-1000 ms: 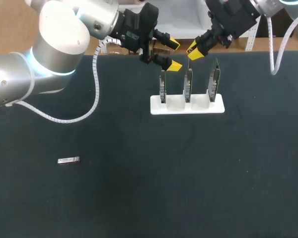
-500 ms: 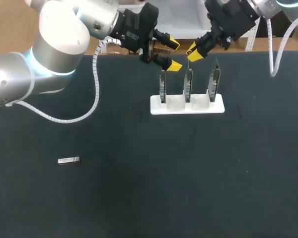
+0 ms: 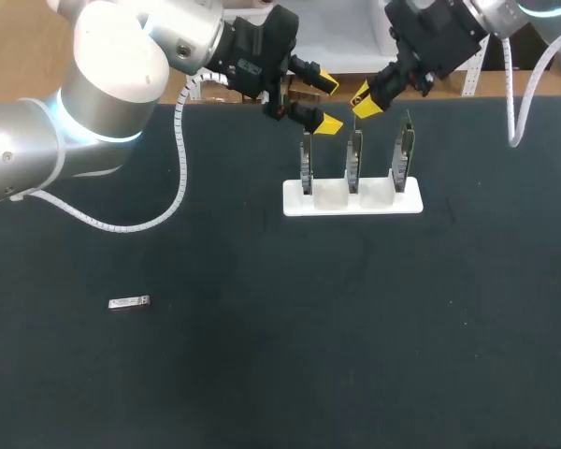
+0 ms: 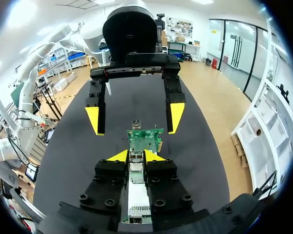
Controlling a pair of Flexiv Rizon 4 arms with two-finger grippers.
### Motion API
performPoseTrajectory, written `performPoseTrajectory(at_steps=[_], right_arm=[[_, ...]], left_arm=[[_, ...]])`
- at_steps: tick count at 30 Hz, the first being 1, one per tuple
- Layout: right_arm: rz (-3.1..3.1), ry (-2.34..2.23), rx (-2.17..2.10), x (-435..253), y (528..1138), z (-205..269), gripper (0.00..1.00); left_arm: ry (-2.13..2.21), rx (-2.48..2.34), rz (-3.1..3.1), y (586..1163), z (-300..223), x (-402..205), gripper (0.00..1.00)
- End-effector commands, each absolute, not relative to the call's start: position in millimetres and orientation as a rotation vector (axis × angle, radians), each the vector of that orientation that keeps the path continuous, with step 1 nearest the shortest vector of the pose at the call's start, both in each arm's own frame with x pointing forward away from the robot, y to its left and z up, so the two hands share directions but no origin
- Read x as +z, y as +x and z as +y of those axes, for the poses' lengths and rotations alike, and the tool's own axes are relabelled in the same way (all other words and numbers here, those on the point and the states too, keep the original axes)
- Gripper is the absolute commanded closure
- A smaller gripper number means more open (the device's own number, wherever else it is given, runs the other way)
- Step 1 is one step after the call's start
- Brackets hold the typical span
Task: Pick up the optical module with the left hand, and insert it into the network port with the right hand.
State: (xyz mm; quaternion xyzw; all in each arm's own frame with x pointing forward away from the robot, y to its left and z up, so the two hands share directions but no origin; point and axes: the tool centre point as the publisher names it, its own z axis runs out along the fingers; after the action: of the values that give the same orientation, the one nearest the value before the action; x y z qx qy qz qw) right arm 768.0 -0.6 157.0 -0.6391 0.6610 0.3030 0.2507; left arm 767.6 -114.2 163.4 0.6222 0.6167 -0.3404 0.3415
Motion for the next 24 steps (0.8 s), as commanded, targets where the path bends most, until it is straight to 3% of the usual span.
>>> performPoseTrajectory(at_steps=[1, 5, 6, 7, 8, 24], right_arm=[[1.802, -1.735, 0.821, 156, 767, -1, 1.00], [1.803, -1.728, 0.823, 156, 767, -1, 1.00], [1.805, -1.725, 0.826, 156, 767, -1, 0.75], [1.806, -1.720, 0.827, 156, 766, -1, 0.20], [1.806, -1.717, 0.828, 156, 766, -1, 0.00], [1.777, -1.613, 0.844, 170, 759, -18, 0.00]], left_arm=[[1.616, -0.884, 1.601, 767, -114, 163, 0.00], [1.616, -0.884, 1.601, 767, -114, 163, 0.00], [1.616, -0.884, 1.601, 767, -114, 163, 0.00], [1.616, -0.884, 1.601, 767, -114, 163, 0.00], [1.616, -0.884, 1.601, 767, -114, 163, 0.00], [1.616, -0.884, 1.601, 767, -114, 163, 0.00]])
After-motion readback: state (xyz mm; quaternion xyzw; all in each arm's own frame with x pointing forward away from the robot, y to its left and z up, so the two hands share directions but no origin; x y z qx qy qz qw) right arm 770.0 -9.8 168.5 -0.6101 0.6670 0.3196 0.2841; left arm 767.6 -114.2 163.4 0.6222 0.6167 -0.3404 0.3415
